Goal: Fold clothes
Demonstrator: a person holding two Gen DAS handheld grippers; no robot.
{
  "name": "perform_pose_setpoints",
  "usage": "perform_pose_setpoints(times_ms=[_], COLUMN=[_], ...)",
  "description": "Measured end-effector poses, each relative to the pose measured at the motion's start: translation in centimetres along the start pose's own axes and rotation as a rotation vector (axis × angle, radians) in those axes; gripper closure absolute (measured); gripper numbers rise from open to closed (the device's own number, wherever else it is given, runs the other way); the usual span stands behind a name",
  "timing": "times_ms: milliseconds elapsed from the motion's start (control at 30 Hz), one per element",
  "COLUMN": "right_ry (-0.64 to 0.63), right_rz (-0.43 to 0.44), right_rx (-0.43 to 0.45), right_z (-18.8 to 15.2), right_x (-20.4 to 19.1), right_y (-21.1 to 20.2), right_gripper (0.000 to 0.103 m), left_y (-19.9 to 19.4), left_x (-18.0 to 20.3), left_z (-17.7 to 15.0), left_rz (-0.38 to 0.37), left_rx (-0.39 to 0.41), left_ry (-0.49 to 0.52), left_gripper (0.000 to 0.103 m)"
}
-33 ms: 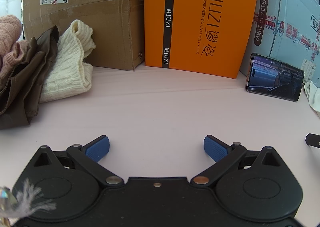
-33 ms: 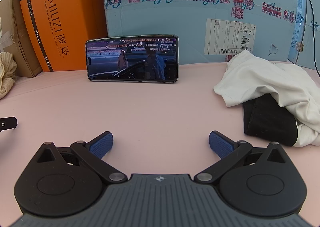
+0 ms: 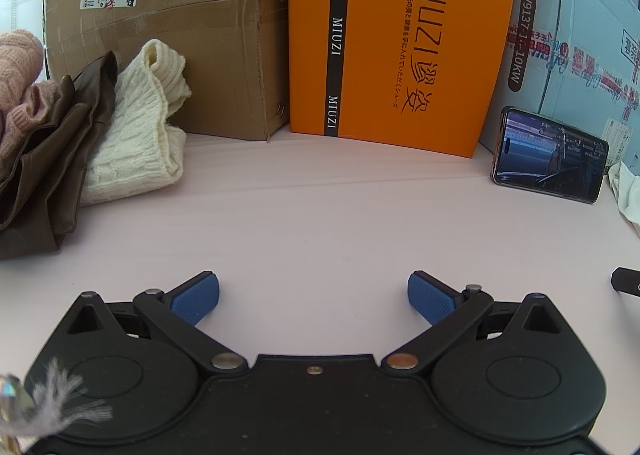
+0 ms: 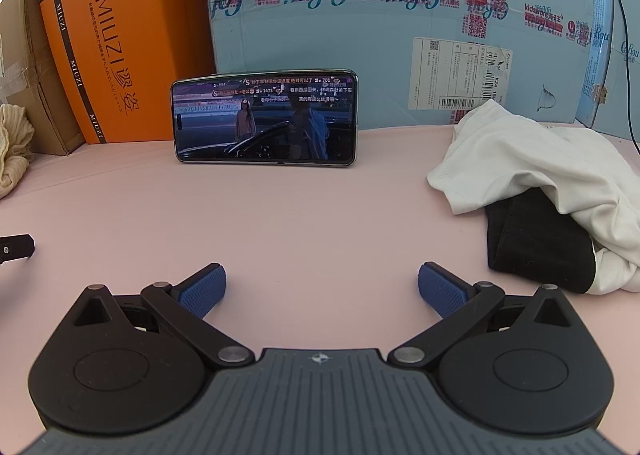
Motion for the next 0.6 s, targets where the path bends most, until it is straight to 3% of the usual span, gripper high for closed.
perform_pose_setpoints(times_ms=[600], right_ry=[0.002], right_rz=[0.001], right_rx=[0.001], right_z=[0.00], right_x=[-0.01], right_y=[0.01], right_gripper=[0.000], left_y=[0.18], left_x=[-0.08], left_z=[0.05], left_rz=[0.002], left_rx=[-0.005], left_ry=[0.003], left_gripper=[0.000])
Point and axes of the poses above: each gripper's, at about its wrist camera, not at the fingertips, and y roughly the way its jaws point, x to its right, z to its top, the point moved 5 cm from there along y, roughly the way its jaws point, and after that the axes turned 7 degrees about -y, right-handed, at the moved point
